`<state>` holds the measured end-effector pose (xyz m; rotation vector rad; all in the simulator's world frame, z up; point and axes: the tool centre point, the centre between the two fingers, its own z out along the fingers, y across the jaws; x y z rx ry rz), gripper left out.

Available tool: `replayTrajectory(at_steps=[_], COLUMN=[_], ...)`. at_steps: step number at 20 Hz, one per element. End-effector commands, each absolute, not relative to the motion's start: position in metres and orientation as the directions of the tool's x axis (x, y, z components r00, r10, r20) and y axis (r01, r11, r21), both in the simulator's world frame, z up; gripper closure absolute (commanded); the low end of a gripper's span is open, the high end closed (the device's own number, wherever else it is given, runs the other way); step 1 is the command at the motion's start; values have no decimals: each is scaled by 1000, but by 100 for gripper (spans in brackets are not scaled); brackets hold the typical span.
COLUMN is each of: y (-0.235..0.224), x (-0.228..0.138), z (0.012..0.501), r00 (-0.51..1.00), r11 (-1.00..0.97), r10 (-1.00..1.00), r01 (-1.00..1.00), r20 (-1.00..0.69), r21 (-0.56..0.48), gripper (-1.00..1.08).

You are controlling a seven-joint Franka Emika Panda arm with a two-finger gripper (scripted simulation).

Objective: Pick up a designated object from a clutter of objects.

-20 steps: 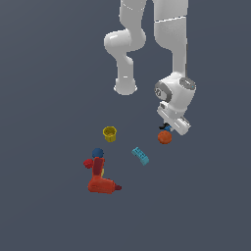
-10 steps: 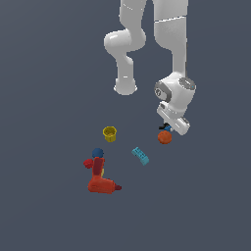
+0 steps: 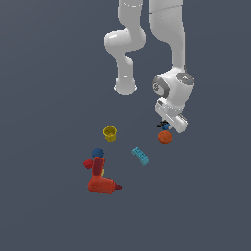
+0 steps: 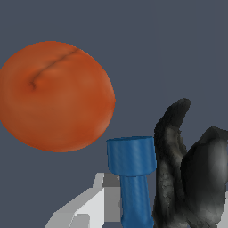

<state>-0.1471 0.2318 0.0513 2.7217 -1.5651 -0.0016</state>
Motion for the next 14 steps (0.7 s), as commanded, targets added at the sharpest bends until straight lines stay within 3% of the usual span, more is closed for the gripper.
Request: replayTrajectory(at_steps=[1,14], y=[223,152], x=[-144,-125], z=[64,166], r00=[503,503], r11=[-503,-503], r10=[-864,-864], r01=[-864,-864], r20=[0,-3], r21=[1,0], gripper=[108,108])
